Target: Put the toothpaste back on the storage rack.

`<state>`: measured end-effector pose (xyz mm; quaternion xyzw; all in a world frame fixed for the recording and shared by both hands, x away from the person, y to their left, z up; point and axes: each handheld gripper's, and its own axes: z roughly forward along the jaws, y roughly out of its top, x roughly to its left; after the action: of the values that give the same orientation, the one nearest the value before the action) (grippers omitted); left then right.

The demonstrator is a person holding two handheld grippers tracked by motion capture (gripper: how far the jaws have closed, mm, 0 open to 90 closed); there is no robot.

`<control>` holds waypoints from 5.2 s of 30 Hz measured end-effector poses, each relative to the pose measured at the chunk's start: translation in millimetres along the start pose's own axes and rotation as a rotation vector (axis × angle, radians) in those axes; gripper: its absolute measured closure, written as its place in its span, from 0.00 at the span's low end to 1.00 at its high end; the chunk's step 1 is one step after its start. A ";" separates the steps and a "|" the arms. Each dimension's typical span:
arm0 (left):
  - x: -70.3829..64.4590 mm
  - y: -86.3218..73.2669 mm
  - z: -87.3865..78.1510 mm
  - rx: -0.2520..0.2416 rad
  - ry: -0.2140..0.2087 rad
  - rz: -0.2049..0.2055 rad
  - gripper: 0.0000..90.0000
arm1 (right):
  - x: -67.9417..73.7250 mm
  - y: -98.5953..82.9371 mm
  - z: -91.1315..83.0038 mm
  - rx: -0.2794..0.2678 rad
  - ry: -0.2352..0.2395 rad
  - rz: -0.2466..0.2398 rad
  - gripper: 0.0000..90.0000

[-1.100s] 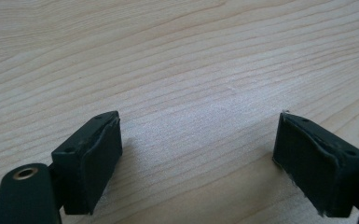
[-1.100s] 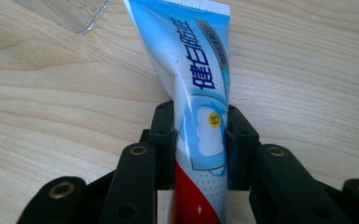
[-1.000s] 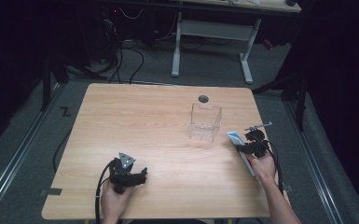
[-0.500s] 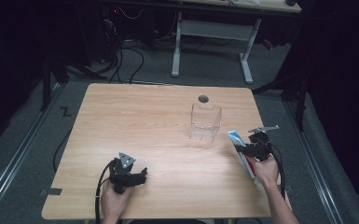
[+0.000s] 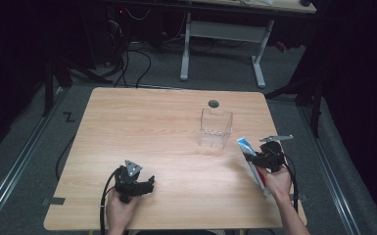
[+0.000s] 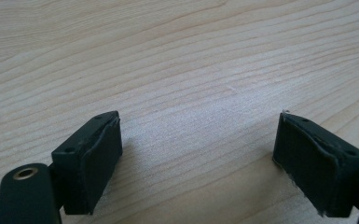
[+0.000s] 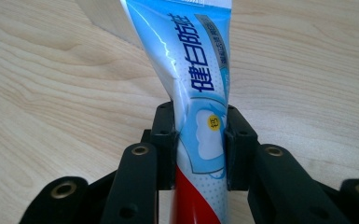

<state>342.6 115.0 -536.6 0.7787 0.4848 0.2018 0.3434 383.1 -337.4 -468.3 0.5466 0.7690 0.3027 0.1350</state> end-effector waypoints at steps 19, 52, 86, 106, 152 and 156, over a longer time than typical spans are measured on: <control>-0.3 0.0 0.0 0.001 0.004 -0.001 0.17 | 33.9 0.7 -18.9 -0.087 0.045 -0.091 0.79; -0.3 -0.2 -0.2 0.002 0.003 0.002 0.17 | 49.7 32.9 -43.9 -0.223 0.110 -0.134 0.78; -0.3 -0.3 -0.3 0.002 0.002 0.003 0.17 | 57.7 95.7 -43.1 -0.288 0.128 -0.160 0.77; -0.3 -0.4 -0.4 0.002 0.000 0.004 0.17 | 64.8 136.9 -34.3 -0.297 0.102 -0.182 0.77; -0.3 -0.7 -0.7 0.003 0.000 0.007 0.17 | 69.0 190.2 6.2 -0.306 0.071 -0.136 0.76; -0.3 -0.7 -0.7 0.002 0.000 0.006 0.17 | 67.7 190.5 7.6 -0.310 0.069 -0.131 0.76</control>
<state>341.6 115.1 -536.6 0.7805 0.4825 0.2024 0.3421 507.0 -230.8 -349.0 0.4571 0.7513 0.4269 0.2106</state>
